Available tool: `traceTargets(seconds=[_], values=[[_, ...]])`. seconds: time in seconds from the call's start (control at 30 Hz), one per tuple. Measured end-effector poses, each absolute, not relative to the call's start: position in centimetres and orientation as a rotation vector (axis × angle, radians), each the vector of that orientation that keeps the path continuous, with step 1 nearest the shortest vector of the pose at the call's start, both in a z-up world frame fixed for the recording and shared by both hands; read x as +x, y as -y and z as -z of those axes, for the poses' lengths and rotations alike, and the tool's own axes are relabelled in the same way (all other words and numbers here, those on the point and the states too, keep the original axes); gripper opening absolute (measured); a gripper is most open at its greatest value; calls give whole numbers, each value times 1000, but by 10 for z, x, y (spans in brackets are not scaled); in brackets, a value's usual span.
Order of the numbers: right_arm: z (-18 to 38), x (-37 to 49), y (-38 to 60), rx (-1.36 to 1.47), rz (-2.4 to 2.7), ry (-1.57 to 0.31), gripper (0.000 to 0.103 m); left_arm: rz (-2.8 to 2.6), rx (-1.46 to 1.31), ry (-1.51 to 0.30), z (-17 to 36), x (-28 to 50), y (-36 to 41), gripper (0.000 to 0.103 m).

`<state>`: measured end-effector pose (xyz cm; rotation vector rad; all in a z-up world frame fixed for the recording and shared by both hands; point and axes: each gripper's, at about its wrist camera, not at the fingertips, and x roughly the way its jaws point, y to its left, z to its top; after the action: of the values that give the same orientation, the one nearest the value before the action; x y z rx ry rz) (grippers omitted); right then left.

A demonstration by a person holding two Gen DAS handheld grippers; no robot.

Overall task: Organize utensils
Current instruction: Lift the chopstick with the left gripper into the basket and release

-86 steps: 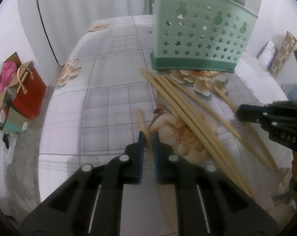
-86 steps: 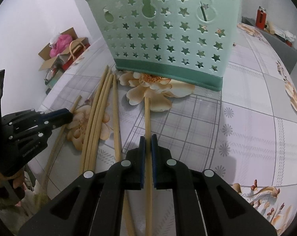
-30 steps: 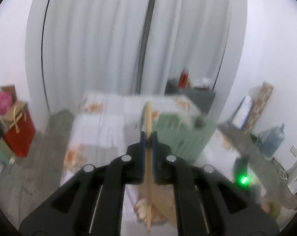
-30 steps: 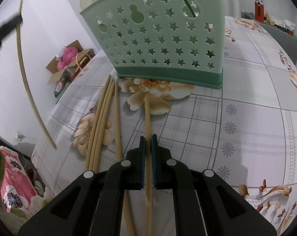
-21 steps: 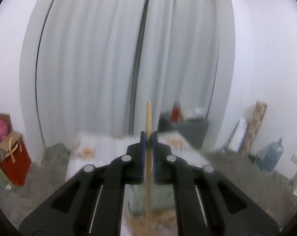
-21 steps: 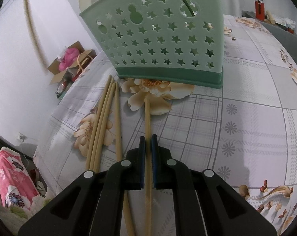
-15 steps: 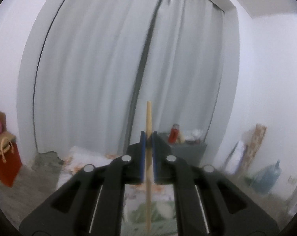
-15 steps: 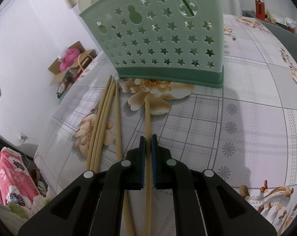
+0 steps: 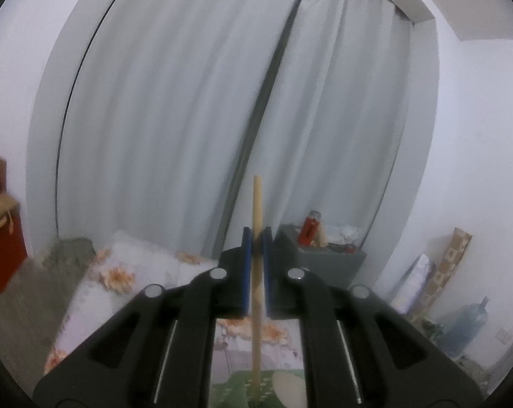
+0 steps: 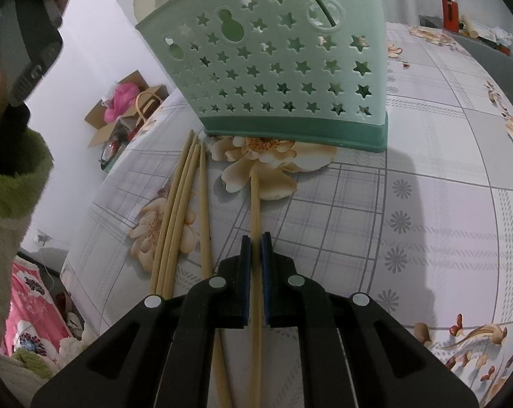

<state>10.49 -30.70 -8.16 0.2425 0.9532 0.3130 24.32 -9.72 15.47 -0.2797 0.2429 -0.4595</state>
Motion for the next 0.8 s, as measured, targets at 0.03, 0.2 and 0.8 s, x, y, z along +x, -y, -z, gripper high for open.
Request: traceTargets(seconds=[0.03, 0.2, 0.8], values=[[82, 105, 307, 241, -313, -954, 6, 456, -284, -254, -151, 244, 95, 4], [81, 106, 305, 233, -309, -956, 6, 451, -302, -343, -128, 236, 80, 7], [77, 118, 292, 129, -306, -1008, 8, 354, -226, -557, -43, 161, 3, 33]])
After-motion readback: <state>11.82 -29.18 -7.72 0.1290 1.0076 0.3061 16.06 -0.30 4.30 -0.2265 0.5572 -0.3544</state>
